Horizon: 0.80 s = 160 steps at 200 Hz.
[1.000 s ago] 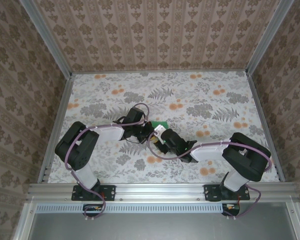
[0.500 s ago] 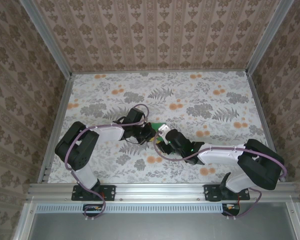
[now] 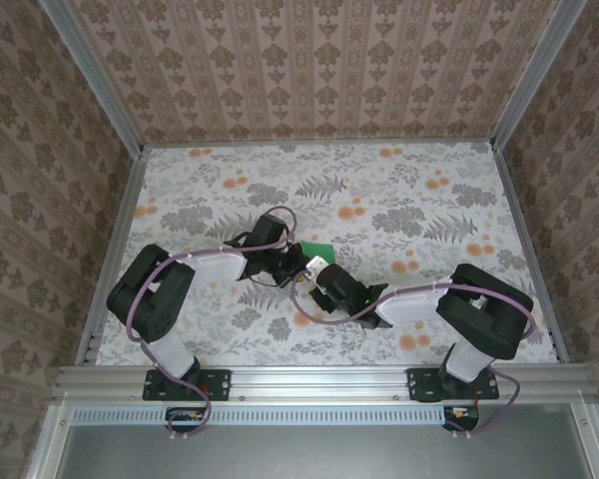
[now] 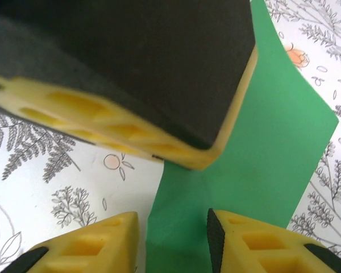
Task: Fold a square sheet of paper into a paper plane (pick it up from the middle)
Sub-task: Fold the wing for the fifth time at the center of the table.
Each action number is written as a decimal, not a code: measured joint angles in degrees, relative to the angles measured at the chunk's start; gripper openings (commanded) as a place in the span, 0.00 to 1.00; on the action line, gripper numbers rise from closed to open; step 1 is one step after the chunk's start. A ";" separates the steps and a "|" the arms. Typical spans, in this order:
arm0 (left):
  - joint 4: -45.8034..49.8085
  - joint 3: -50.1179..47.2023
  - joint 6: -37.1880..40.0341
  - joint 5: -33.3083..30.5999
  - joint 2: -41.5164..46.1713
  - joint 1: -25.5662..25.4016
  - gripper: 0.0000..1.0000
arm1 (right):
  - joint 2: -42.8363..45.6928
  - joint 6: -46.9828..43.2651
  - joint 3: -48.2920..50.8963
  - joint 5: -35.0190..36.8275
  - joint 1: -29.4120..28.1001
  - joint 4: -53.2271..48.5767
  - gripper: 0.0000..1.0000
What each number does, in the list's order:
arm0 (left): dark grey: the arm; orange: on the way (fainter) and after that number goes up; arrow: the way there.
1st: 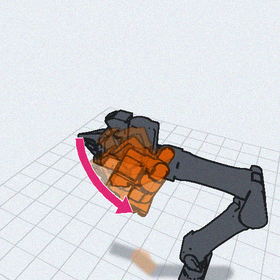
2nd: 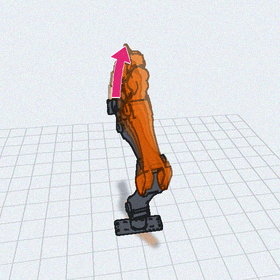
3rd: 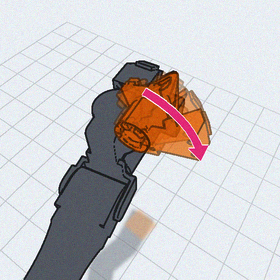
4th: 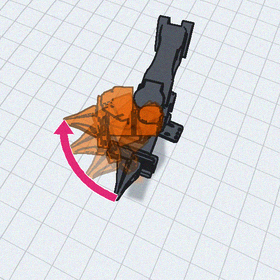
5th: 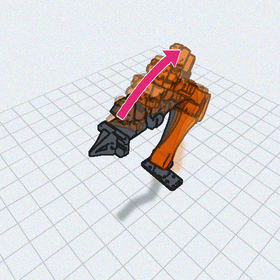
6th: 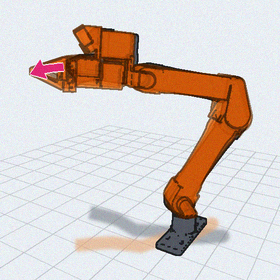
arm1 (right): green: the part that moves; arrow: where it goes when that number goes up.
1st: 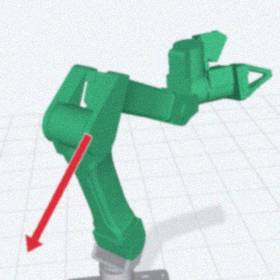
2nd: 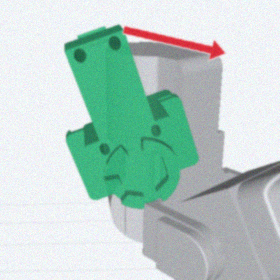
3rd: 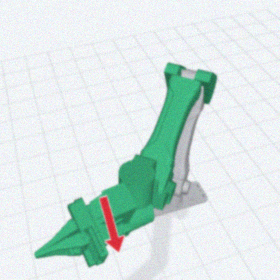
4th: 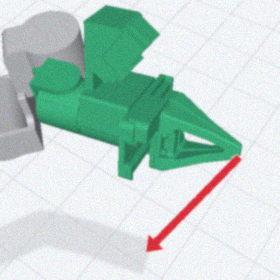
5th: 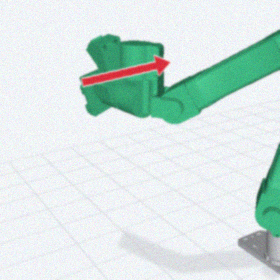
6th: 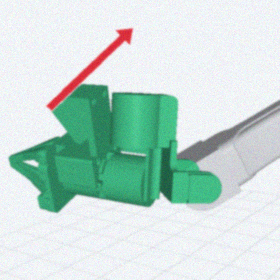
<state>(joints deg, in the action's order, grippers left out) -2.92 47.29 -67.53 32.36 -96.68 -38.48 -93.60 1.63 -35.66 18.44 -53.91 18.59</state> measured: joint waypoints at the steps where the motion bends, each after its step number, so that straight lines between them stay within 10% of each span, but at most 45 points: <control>1: 0.00 0.00 0.00 0.00 0.00 0.00 0.02 | -0.04 -0.04 0.00 0.07 0.00 0.09 0.33; 160: 6.27 -4.22 3.74 -1.25 13.53 10.49 0.49 | -0.42 2.58 0.13 -8.92 1.99 2.47 0.05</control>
<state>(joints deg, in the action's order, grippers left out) 3.36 43.07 -63.79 31.11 -83.15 -27.99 -94.02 4.21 -35.53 9.52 -51.92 21.06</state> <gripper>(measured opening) 0.478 0.065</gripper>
